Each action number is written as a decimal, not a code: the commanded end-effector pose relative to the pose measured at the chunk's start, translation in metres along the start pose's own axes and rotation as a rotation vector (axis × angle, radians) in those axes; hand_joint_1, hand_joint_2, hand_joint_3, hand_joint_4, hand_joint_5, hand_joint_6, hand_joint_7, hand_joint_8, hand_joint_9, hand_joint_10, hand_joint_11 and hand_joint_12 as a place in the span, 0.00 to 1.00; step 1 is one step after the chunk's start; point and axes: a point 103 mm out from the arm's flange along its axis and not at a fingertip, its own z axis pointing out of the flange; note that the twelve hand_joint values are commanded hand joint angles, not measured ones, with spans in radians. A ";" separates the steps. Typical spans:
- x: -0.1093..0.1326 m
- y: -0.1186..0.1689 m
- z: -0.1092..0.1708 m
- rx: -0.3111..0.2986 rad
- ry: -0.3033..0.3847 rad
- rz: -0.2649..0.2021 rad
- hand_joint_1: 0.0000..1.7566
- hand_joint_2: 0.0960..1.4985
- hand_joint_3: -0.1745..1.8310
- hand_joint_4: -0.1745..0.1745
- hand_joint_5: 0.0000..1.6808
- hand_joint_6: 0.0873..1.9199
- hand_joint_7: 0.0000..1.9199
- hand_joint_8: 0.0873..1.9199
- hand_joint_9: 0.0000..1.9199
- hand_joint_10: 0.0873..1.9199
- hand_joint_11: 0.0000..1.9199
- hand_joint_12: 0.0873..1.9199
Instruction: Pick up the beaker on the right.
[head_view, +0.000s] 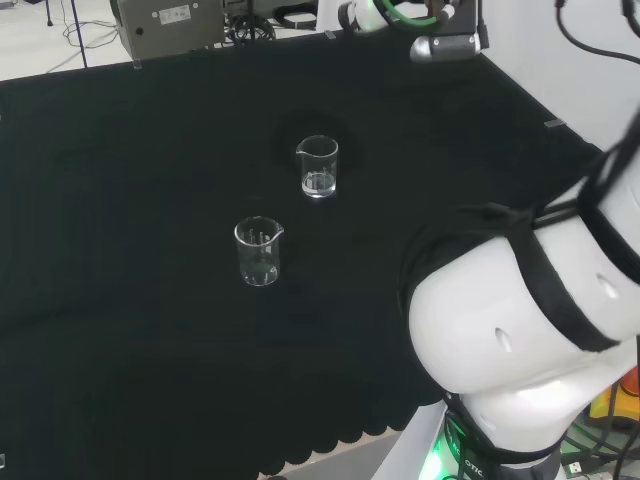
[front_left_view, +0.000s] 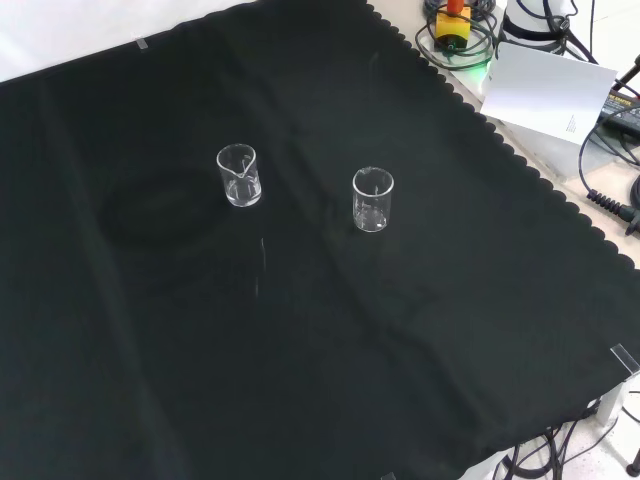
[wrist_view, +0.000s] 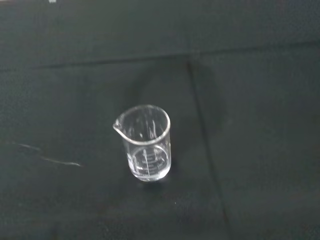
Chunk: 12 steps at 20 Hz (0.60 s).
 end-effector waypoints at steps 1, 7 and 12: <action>-0.021 0.065 0.042 0.010 0.029 -0.010 0.18 0.72 0.21 0.40 0.20 0.00 0.07 0.28 0.13 0.33 0.00 0.72; -0.019 0.084 0.074 0.035 0.066 -0.023 0.19 0.70 0.21 0.40 0.20 0.00 0.07 0.28 0.13 0.33 0.00 0.72; -0.020 0.097 0.106 0.076 0.120 -0.060 0.23 0.67 0.20 0.40 0.20 0.00 0.07 0.29 0.14 0.33 0.00 0.72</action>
